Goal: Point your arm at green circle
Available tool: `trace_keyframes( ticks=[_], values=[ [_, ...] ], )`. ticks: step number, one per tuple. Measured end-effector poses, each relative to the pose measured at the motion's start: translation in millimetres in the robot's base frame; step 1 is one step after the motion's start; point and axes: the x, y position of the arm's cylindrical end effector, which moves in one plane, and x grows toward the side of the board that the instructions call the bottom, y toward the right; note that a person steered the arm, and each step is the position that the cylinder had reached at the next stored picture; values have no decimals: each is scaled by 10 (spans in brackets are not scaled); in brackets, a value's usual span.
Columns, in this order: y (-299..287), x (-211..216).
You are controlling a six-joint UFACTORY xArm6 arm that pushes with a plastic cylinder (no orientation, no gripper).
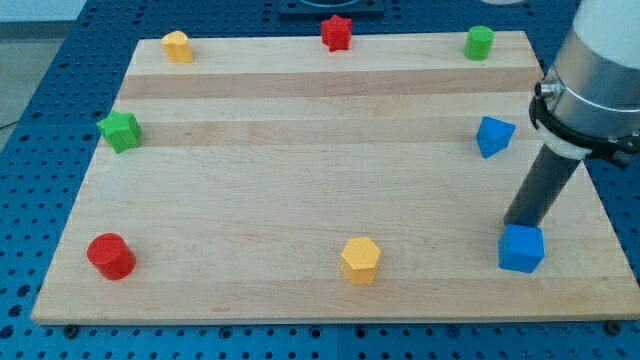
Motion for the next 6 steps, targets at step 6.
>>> trace_keyframes(
  ticks=[6],
  values=[
    [1480, -2551]
  ],
)
